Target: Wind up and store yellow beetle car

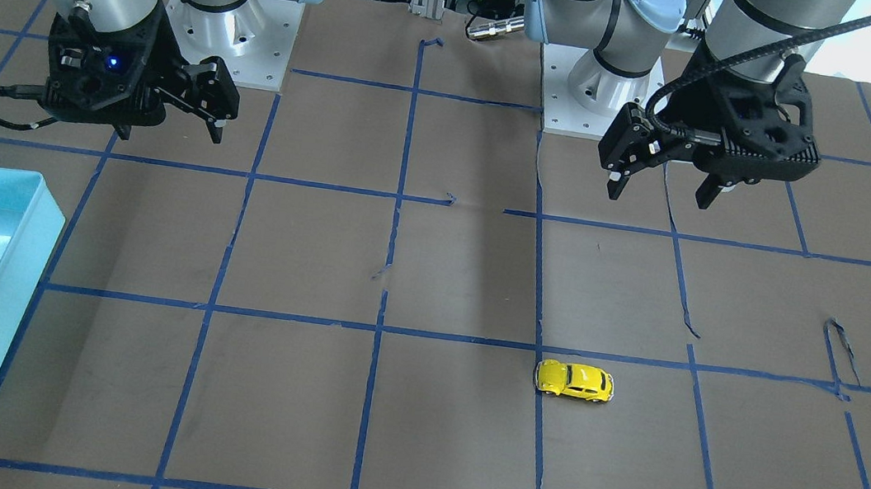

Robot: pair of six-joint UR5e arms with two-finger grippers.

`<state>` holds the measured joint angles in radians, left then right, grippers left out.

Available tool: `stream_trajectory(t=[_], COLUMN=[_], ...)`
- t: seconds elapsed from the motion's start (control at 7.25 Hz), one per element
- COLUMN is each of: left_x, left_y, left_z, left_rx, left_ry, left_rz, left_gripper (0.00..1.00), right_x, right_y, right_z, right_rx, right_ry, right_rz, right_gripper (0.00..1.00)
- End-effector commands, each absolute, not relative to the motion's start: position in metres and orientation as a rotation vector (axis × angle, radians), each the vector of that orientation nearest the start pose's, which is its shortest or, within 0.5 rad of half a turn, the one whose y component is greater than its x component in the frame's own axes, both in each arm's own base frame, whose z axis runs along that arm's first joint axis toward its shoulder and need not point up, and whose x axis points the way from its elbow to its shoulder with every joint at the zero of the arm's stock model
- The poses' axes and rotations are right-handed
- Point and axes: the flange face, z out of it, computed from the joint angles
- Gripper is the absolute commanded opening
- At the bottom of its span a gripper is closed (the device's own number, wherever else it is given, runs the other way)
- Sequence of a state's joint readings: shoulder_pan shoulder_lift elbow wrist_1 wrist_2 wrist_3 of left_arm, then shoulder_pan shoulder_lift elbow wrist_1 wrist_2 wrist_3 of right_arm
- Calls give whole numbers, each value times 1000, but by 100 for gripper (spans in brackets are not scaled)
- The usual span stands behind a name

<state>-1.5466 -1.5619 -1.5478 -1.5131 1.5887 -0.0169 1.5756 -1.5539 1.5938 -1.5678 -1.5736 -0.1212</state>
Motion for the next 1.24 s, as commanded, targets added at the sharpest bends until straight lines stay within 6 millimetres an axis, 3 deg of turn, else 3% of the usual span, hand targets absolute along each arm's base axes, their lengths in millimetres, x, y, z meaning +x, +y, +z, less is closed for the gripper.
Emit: stream_trajectory(t=[0.0, 1.1], left_x=[-123, -118], left_y=[-498, -499], left_z=[507, 505], left_rx=[-56, -61], left_ry=[3125, 3113], left_rz=[-130, -124], left_gripper=[100, 100], right_x=[135, 135], right_y=[-494, -494], right_z=[468, 467], right_rx=[-198, -200], right_ry=[3135, 3135], right_rz=[68, 70], right_gripper=[100, 100])
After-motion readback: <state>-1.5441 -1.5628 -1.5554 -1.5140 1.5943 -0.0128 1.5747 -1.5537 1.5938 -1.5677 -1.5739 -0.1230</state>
